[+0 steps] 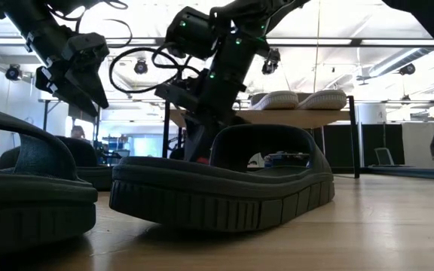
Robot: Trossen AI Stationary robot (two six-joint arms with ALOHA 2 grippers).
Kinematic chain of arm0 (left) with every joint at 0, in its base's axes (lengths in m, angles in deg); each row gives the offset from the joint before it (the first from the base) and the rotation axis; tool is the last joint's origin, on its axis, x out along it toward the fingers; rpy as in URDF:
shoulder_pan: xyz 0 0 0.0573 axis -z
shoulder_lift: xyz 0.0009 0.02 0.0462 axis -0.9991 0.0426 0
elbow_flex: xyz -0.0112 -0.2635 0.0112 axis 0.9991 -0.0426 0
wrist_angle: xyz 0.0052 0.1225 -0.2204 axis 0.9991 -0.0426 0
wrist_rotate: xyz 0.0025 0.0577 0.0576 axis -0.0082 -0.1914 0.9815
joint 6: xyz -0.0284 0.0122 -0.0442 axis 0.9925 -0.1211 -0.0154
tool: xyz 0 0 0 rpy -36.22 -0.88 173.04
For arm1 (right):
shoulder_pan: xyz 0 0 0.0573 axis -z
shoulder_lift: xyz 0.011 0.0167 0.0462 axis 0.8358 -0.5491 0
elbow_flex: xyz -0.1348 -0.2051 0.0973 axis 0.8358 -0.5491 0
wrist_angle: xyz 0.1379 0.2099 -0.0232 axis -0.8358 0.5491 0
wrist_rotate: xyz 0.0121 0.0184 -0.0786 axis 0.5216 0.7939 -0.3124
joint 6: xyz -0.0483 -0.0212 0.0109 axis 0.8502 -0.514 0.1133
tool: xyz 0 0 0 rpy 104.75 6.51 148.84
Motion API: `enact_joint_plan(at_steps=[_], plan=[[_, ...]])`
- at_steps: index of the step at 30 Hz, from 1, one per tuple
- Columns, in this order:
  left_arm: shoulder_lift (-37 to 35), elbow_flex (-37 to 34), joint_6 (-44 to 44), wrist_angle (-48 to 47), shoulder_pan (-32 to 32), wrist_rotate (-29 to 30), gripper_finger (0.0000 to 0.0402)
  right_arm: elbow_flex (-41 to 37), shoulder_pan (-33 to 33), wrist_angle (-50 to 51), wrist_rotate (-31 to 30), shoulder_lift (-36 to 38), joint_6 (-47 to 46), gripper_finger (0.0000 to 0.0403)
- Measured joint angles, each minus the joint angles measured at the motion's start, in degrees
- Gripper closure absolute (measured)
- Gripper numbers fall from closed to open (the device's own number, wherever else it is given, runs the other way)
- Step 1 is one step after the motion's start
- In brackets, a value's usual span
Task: Pick and place slides into the shelf
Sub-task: Put the black slide under the shelf
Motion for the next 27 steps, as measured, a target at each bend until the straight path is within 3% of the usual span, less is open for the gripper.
enact_joint_plan(at_steps=[7,12,16,21,27], plan=[[0.01,-0.08,0.0,0.0,-0.01,-0.02,0.0185,1.23,-0.3,0.91,6.1,0.17,-0.17,0.039],[0.01,-0.16,-0.66,-0.02,-0.01,-0.03,0.0185,4.4,-2.15,0.37,14.67,0.28,3.12,0.039],[0.01,-0.2,-2.18,-2.22,-0.01,-1.57,0.0185,6.28,-2.84,-4.05,19.25,0.33,0.62,0.0385],[-0.38,-0.1,-2.07,-13.32,0.6,-9.86,0.0185,7.66,-2.42,-10.52,18.69,0.11,-3.97,0.0341],[-2.65,-0.1,-1.98,-19.99,3.01,-9.76,0.0185,9.29,-1.96,-11.13,17.87,0.04,-11.05,0.0251]])
